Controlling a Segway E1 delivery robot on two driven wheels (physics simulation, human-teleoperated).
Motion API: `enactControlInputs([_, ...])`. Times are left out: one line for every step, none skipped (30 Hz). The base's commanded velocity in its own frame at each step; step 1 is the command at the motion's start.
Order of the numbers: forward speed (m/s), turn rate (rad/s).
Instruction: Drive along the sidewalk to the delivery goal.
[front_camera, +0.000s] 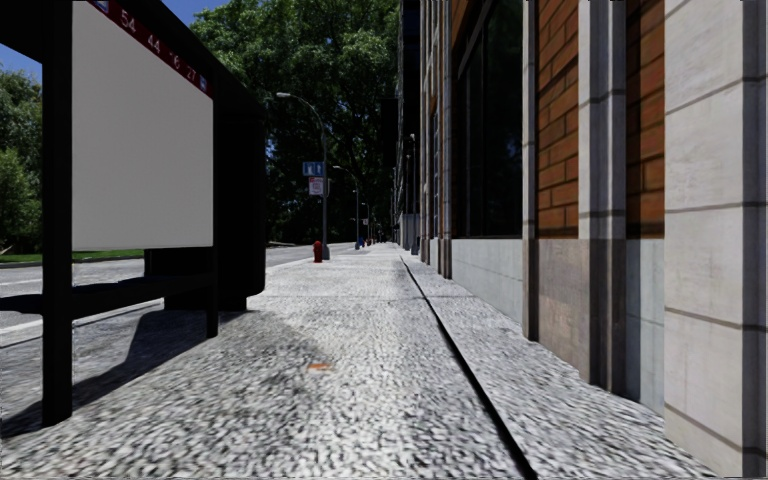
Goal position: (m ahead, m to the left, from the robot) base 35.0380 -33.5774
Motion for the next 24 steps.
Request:
enactControlInputs([2.00, 0.00])
enactControlInputs([2.00, 0.00])
enactControlInputs([2.00, 0.00])
enactControlInputs([2.00, 0.00])
enactControlInputs([2.00, 0.00])
enactControlInputs([2.00, 0.00])
enactControlInputs([2.00, 0.00])
enactControlInputs([2.00, 0.00])
enactControlInputs([2.00, 0.00])
enactControlInputs([2.00, 0.00])
enactControlInputs([2.00, 0.00])
enactControlInputs([2.00, 0.00])
enactControlInputs([2.00, 0.00])
enactControlInputs([2.00, 0.00])
enactControlInputs([2.00, 0.00])
enactControlInputs([2.00, 0.00])
enactControlInputs([2.00, 0.00])
enactControlInputs([2.00, 0.00])
enactControlInputs([2.00, 0.00])
enactControlInputs([2.00, 0.00])
enactControlInputs([2.00, 0.00])
enactControlInputs([2.00, 0.00])
enactControlInputs([2.00, 0.00])
enactControlInputs([2.00, 0.00])
